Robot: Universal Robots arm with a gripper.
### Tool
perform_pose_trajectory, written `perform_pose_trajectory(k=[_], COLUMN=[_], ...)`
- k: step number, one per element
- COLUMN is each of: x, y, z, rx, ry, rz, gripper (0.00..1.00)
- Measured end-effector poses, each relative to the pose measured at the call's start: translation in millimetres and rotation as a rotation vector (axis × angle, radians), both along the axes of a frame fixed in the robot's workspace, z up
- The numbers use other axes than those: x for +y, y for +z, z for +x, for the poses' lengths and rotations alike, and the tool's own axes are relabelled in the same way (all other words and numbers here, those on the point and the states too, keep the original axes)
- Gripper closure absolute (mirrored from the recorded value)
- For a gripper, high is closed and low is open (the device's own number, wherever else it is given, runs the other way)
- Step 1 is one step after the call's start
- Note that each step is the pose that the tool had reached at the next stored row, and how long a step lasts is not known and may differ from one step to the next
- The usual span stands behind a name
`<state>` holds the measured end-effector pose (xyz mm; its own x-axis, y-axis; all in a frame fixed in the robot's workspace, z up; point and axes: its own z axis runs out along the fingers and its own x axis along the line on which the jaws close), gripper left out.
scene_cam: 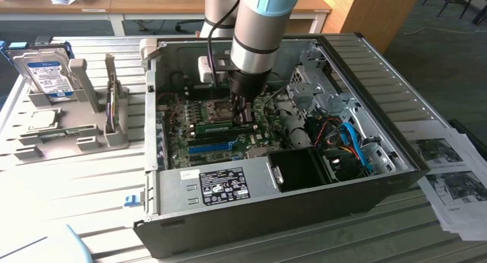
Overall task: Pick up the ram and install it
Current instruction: 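Insert the ram into the slot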
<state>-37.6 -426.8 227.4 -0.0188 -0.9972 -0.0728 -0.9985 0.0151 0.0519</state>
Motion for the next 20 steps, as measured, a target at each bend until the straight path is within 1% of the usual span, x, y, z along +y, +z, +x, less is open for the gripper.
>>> perform_pose_trajectory(k=[20], x=[0.0], y=[-1.4], z=[0.0], rx=[0.0], ry=[0.0], rz=[0.0001], gripper=[0.89])
